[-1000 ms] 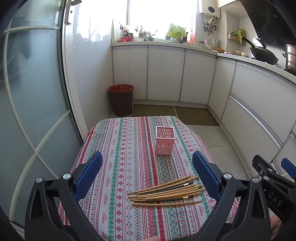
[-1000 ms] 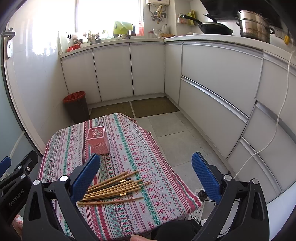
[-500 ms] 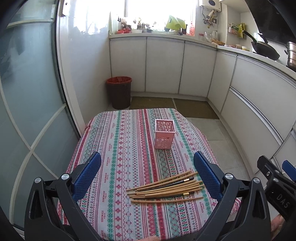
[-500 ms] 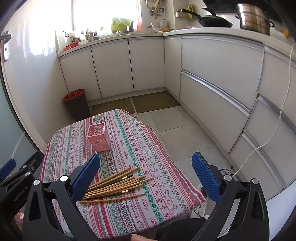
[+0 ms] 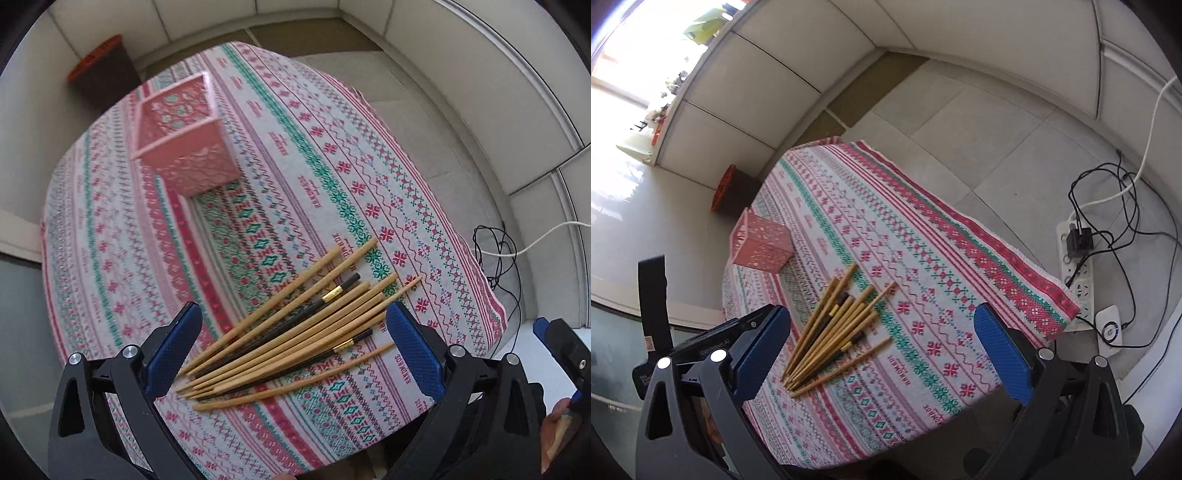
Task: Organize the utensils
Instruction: 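Grasp one wooden chopstick with the left tool while the right tool grasps another, then lower both chopsticks upright into the pink holder and open both tools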
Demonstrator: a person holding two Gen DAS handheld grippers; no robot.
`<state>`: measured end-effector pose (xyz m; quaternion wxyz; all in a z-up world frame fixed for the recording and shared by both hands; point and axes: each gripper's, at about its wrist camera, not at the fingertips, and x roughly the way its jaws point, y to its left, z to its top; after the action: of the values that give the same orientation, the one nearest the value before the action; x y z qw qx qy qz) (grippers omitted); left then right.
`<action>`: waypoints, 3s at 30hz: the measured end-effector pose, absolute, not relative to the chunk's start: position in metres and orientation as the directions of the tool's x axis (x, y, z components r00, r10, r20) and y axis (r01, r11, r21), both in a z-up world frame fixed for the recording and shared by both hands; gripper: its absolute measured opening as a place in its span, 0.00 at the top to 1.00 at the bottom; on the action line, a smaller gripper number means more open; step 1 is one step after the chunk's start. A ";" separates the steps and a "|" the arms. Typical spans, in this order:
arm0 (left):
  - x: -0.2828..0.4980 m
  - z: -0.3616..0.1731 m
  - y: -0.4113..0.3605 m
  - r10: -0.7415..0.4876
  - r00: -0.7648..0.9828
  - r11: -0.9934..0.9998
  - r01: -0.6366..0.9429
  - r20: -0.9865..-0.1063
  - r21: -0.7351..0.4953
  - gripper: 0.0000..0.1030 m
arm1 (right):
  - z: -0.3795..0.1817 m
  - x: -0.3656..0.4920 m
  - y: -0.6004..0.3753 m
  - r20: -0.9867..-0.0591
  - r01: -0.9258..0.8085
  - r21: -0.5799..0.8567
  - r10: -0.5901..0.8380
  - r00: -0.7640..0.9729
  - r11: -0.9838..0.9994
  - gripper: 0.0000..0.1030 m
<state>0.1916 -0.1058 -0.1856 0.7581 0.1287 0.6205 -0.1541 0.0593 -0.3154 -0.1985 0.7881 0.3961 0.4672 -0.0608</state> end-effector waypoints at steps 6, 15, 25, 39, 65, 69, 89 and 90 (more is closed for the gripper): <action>0.221 -0.226 -0.124 0.050 0.127 0.894 0.437 -0.991 0.101 0.14 | -0.247 0.078 -0.326 -0.816 0.490 0.561 0.343 0.466 0.668 0.06; 0.241 -0.253 -0.122 0.063 0.045 0.884 0.461 -0.997 0.076 0.35 | -0.267 0.087 -0.337 -0.780 0.531 0.625 0.433 0.452 0.572 0.06; 0.252 -0.285 -0.115 0.015 0.025 0.860 0.510 -1.000 0.025 0.52 | -0.265 0.097 -0.327 -0.825 0.560 0.562 0.371 0.425 0.609 0.06; 0.217 -0.217 -0.025 -0.133 0.299 0.856 0.515 -0.945 0.043 0.94 | -0.250 0.163 -0.285 -0.865 0.555 0.492 0.308 0.396 0.670 0.24; 0.159 -0.114 0.076 -0.192 0.587 0.964 0.265 -0.787 -0.037 0.94 | -0.287 0.285 -0.180 -0.970 0.641 0.208 0.068 0.235 0.739 0.89; 0.157 -0.109 0.079 -0.184 0.617 0.971 0.237 -0.765 -0.042 0.94 | -0.288 0.278 -0.204 -0.912 0.627 0.399 0.215 0.350 0.669 0.91; 0.200 -0.012 0.043 -0.270 0.757 0.963 0.200 -0.595 -0.183 0.94 | -0.042 0.206 -0.189 -0.626 0.092 0.389 0.189 0.757 0.917 0.92; 0.206 -0.005 0.042 -0.273 0.767 0.961 0.195 -0.581 -0.193 0.94 | -0.028 0.209 -0.193 -0.604 0.080 0.395 0.194 0.773 0.915 0.92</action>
<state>0.2062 0.0417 -0.0053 0.9380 -0.0608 0.3177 -0.1248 0.2091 -0.1926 -0.0276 0.9194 0.2037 0.3351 0.0310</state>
